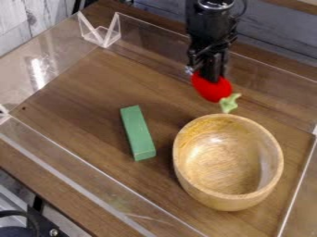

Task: Move the red object to the right side of the table

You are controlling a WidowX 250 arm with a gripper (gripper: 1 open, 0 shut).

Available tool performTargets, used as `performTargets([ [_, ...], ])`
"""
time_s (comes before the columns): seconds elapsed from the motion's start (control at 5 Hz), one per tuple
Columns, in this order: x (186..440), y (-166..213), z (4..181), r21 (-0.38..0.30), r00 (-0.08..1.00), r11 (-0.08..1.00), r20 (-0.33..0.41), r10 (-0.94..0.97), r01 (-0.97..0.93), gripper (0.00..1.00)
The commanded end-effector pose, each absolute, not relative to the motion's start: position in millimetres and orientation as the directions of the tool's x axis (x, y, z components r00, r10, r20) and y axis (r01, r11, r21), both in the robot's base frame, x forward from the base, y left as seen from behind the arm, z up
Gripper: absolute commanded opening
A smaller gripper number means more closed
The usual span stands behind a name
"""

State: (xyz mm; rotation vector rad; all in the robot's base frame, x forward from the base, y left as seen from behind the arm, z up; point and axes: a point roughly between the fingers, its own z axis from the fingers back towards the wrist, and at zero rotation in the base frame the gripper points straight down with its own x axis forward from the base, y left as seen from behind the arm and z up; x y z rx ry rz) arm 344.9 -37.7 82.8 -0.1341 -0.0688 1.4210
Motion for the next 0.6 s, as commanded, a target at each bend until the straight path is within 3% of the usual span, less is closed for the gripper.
performTargets([
  [0.0,350,-47,79.2,-0.176,0.118,0.112,-0.021,0.993,-0.978,0.00],
  [0.2,351,-50,71.6,-0.194,0.008,0.006,-0.007,1.000,-0.981,1.00],
  [0.4,352,-51,65.0,-0.199,-0.111,-0.108,0.003,0.994,-0.974,1.00],
])
